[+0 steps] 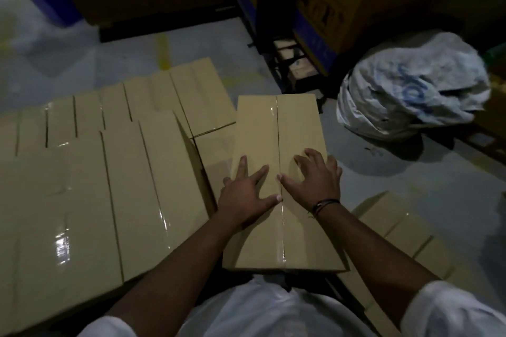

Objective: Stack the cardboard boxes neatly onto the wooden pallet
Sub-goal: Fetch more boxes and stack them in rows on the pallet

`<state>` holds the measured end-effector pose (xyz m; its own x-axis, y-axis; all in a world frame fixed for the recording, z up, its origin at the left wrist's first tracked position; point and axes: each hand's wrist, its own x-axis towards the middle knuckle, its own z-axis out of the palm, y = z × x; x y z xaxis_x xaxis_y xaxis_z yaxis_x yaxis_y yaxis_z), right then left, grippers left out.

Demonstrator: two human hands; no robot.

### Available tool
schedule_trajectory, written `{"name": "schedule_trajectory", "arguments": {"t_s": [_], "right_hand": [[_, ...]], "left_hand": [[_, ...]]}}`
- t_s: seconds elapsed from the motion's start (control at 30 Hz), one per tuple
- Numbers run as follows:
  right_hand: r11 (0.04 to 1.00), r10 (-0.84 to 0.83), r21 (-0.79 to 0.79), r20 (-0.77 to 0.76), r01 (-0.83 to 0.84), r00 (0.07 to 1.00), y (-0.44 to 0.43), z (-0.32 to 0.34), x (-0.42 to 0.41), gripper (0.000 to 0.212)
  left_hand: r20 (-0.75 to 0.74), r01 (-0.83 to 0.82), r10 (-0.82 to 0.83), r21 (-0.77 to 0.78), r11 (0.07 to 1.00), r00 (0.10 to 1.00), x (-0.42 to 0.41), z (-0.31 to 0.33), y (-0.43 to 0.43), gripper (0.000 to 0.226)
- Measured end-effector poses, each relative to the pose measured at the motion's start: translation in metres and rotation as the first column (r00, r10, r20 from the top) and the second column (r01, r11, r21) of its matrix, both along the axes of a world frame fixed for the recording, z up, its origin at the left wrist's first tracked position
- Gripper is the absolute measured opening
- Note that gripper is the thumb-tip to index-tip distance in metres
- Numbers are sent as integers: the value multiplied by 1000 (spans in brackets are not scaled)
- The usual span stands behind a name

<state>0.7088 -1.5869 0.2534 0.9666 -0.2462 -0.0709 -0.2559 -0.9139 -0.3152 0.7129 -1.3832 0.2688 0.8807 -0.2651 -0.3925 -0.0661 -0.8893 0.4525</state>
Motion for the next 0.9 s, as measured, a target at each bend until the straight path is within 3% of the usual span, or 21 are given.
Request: {"name": "schedule_trajectory", "arguments": {"t_s": [0.33,0.53,0.9], "right_hand": [[981,192,-24,-65,-194,979,54,-7,77,74],[957,289,11,-116,-290,950,58,-23,109,75],[894,448,107,-222,-435,866,49,-58,161,82]], "left_hand": [[-25,-92,92,1,996,995,47,-21,57,105],[-80,-134,133,-1,991,988,58,-42,62,109],[-50,-249,255,111,962,966,79,-61,47,106]]}}
